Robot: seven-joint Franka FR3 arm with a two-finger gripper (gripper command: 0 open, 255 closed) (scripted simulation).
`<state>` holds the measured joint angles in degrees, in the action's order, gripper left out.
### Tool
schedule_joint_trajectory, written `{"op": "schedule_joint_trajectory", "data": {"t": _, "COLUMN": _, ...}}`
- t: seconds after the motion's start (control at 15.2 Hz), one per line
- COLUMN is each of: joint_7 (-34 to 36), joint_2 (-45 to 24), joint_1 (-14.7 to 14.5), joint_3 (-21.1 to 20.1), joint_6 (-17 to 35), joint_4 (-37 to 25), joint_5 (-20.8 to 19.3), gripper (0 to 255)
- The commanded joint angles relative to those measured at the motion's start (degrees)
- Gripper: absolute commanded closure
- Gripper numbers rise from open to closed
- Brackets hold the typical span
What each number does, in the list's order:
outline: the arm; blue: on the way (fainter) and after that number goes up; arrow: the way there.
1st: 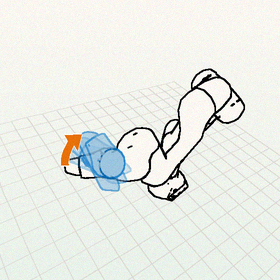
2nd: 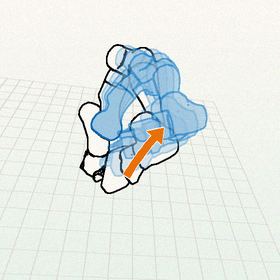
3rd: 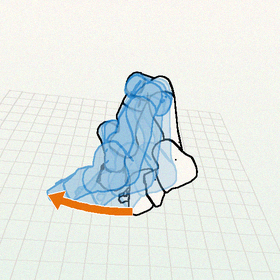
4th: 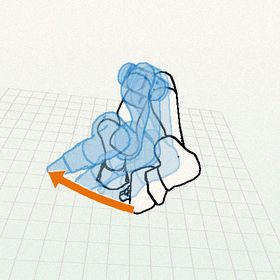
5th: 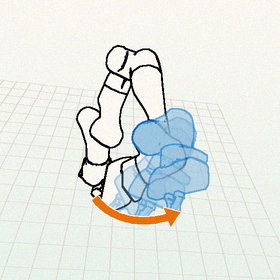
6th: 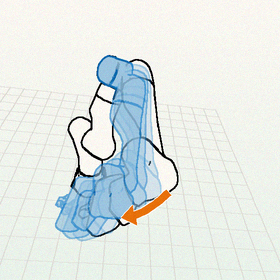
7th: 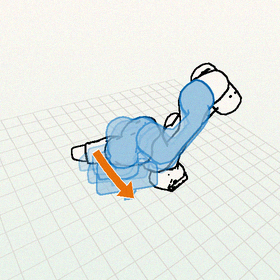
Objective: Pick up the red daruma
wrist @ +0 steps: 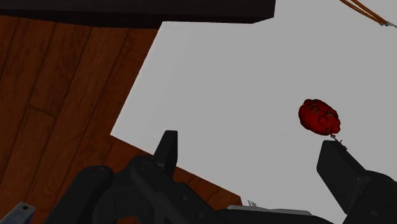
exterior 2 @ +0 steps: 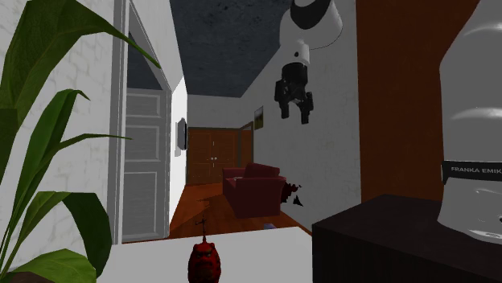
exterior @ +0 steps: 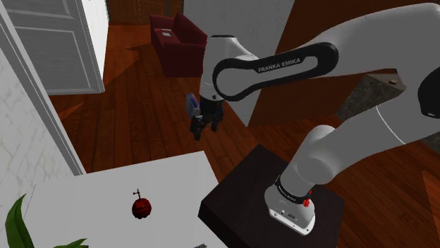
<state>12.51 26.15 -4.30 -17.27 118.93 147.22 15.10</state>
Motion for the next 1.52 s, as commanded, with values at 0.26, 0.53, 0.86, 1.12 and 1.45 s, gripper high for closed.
{"op": "schedule_joint_trajectory", "data": {"t": 0.26, "joint_7": 7.59, "joint_2": -12.36, "joint_1": -0.56, "joint_3": -6.05, "joint_6": 10.43, "joint_4": -2.61, "joint_5": -0.63, "gripper": 0}}
{"op": "schedule_joint_trajectory", "data": {"t": 0.53, "joint_7": 14.19, "joint_2": -21.75, "joint_1": -0.77, "joint_3": -9.37, "joint_6": 16.61, "joint_4": -5.84, "joint_5": -4.11, "gripper": 0}}
{"op": "schedule_joint_trajectory", "data": {"t": 0.86, "joint_7": 24.27, "joint_2": -34.33, "joint_1": -2.58, "joint_3": -10.78, "joint_6": 22.55, "joint_4": -11.66, "joint_5": -12.22, "gripper": 0}}
{"op": "schedule_joint_trajectory", "data": {"t": 1.12, "joint_7": 31.96, "joint_2": -44.16, "joint_1": -6.46, "joint_3": -8.92, "joint_6": 25.36, "joint_4": -17.80, "joint_5": -19.02, "gripper": 0}}
{"op": "schedule_joint_trajectory", "data": {"t": 1.45, "joint_7": 38.91, "joint_2": -55.60, "joint_1": -12.63, "joint_3": -5.15, "joint_6": 26.80, "joint_4": -27.19, "joint_5": -24.65, "gripper": 0}}
